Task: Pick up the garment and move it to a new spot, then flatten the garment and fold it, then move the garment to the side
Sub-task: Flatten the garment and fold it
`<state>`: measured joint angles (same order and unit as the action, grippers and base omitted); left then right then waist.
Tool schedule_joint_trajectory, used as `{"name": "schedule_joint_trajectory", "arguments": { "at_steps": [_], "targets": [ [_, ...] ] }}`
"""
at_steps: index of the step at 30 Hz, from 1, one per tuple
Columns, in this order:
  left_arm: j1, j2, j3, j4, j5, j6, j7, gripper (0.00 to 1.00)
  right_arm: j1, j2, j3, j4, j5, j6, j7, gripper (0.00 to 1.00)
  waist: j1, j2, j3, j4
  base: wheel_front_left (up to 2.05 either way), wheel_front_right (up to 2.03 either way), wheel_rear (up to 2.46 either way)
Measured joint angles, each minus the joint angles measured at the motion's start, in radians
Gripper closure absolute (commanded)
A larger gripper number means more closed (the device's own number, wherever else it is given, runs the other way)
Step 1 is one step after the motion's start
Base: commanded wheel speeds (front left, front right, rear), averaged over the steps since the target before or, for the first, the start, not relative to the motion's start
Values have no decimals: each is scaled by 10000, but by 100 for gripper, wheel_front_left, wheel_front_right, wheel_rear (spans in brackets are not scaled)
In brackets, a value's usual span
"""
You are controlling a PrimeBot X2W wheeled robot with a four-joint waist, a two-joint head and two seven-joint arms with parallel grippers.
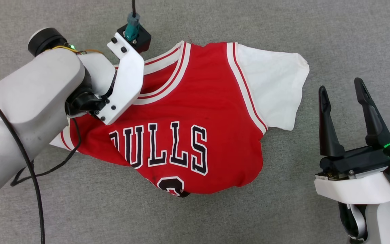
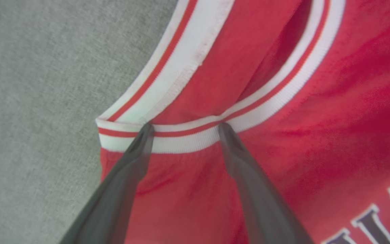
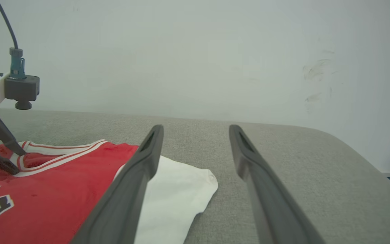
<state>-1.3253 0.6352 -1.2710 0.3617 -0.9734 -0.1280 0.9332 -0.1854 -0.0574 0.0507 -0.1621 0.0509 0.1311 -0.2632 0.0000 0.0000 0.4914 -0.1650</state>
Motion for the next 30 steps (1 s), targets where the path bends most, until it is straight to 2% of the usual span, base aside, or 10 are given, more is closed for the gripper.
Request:
{"name": "schedule_joint_trajectory", "arguments": {
  "at_steps": [4, 5, 6, 12, 17, 23, 30],
  "targets": [
    [93, -27, 98, 46, 155, -4, 102, 0, -46, 21, 52, 25, 6, 0, 0, 0, -1, 0, 166, -67, 0, 0, 0],
    [105, -56, 107, 48, 247, -12, 157, 73, -73, 23, 58, 40, 8, 0, 0, 0, -1, 0, 173, -64, 0, 0, 0],
    [127, -86, 113, 42, 295, -10, 194, 100, -96, 27, 67, 58, 8, 0, 0, 0, -1, 0, 163, -59, 0, 0, 0],
    [200, -138, -58, -387, 96, -8, -150, 100, -78, 44, 71, 151, 13, -2, 0, 0, 0, 0, -151, 20, 0, 0, 0],
    [-468, -224, -19, -702, -393, -10, -1137, 100, 61, 48, 6, 128, 40, 0, 0, 0, 0, 0, -438, 99, 0, 0, 0],
    [-1183, -842, -12, -667, -314, -10, -2169, 100, -2, 50, 146, 59, 121, 0, -2, 0, 0, 0, -301, -14, 0, 0, 0],
    [-1019, -1438, -81, 337, 153, -10, -2738, 100, -215, 52, 196, 35, 351, 0, -2, 0, 0, 0, 94, -396, 0, 0, 0]
  ]
}}
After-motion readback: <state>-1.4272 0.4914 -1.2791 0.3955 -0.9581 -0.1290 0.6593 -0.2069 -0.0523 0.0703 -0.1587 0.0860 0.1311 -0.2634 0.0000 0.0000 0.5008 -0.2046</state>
